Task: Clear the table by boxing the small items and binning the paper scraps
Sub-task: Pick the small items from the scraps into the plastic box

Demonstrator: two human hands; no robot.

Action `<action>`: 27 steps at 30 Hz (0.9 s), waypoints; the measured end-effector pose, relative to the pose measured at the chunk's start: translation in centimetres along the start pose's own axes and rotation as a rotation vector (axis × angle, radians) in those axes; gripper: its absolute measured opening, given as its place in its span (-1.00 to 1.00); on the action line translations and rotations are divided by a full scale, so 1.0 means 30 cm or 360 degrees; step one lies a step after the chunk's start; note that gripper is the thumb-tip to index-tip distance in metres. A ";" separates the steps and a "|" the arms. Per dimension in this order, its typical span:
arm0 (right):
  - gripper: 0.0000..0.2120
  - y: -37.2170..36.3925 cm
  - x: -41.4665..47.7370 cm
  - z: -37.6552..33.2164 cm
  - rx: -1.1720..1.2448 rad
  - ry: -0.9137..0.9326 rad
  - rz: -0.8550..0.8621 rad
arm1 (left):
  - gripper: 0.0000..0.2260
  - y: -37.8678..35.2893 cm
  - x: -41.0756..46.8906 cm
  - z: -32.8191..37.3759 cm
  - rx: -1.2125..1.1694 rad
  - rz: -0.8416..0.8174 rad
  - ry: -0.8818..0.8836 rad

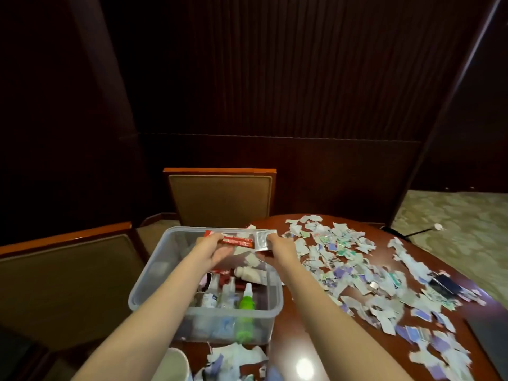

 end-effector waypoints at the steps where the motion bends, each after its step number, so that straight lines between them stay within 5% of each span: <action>1: -0.84 -0.027 0.013 0.011 -0.0094 0.0046 0.0023 | -0.89 0.027 0.016 -0.004 0.0011 0.0056 0.0017; 16: -0.85 -0.133 0.187 0.192 -0.0217 -0.0099 0.0130 | -0.85 0.076 0.224 -0.153 -0.0051 0.0145 0.0401; 19: -0.76 -0.131 0.214 0.214 -0.0253 -0.0109 0.0156 | -0.84 0.074 0.245 -0.178 0.0098 0.0094 0.0442; 22: -0.71 -0.134 0.240 0.221 -0.0347 -0.0090 0.0155 | -0.61 0.086 0.270 -0.174 0.0296 0.0096 0.0395; 27: -0.72 -0.137 0.253 0.233 -0.0469 -0.0055 0.0096 | -0.73 0.098 0.285 -0.129 0.0621 0.0001 0.0287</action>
Point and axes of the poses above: each hand's wrist, its own x-axis towards the middle knuckle, its own y-axis out of the back of the hand, z = x × y, the point moved 8 cm from there along x, towards the middle knuckle, and after that the axes turned 7 degrees about z, right-handed, at the moved point
